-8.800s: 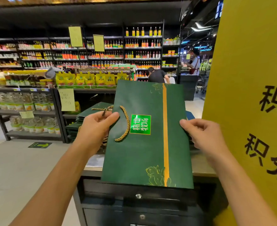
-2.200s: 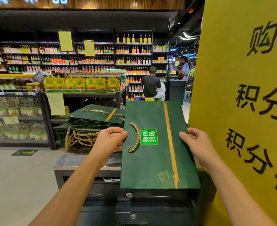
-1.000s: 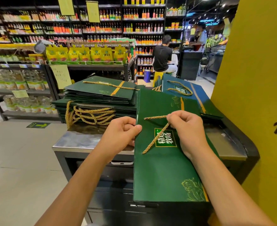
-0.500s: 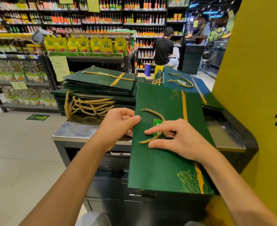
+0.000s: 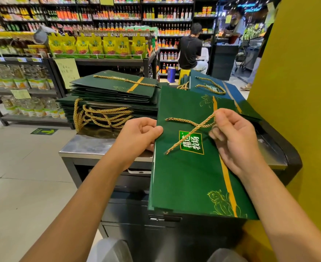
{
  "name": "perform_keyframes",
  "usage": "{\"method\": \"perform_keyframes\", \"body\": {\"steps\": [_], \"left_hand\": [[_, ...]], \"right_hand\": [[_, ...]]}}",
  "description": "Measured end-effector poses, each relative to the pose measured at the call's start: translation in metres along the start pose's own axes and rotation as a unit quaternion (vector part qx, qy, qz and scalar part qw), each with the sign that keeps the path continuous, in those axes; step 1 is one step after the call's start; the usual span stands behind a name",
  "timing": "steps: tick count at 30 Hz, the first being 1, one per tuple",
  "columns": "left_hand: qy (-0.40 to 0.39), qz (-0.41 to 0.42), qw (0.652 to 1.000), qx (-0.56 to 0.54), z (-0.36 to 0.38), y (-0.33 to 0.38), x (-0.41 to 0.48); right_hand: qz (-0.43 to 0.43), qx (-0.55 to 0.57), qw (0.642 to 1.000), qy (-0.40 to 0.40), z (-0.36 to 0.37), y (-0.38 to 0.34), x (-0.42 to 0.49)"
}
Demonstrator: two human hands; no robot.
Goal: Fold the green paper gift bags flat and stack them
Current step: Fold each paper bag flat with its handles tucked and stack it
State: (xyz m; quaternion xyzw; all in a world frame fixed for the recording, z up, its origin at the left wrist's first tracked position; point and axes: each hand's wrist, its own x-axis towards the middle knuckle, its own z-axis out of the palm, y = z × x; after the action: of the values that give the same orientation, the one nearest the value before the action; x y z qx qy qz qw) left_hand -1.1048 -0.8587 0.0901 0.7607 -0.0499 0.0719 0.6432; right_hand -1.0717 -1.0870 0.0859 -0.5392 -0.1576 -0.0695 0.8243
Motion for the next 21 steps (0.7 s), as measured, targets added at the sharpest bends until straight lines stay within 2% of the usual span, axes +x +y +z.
{"method": "perform_keyframes", "body": {"steps": [6, 8, 11, 16, 18, 21], "left_hand": [[0.002, 0.002, 1.0, 0.003, -0.001, 0.0, 0.0], [0.004, 0.003, 1.0, 0.003, -0.001, 0.001, 0.0], [0.019, 0.006, 1.0, -0.016, -0.002, 0.0, -0.001], [0.056, 0.015, 0.997, -0.046, -0.002, -0.004, -0.001], [0.07, 0.017, 0.996, -0.044, 0.0, -0.003, -0.001], [0.097, 0.018, 0.994, -0.055, 0.001, -0.002, -0.004]], "right_hand": [[-0.014, -0.05, 0.999, 0.005, 0.003, 0.0, -0.001], [-0.031, -0.099, 0.995, 0.005, 0.002, -0.004, -0.003], [-0.079, -0.27, 0.959, 0.025, -0.006, -0.012, -0.007], [-0.116, -0.492, 0.861, 0.06, -0.035, -0.013, -0.013], [-0.102, -0.507, 0.853, 0.07, -0.041, -0.012, -0.012], [-0.057, -0.487, 0.87, 0.051, -0.041, -0.015, -0.013]]}}
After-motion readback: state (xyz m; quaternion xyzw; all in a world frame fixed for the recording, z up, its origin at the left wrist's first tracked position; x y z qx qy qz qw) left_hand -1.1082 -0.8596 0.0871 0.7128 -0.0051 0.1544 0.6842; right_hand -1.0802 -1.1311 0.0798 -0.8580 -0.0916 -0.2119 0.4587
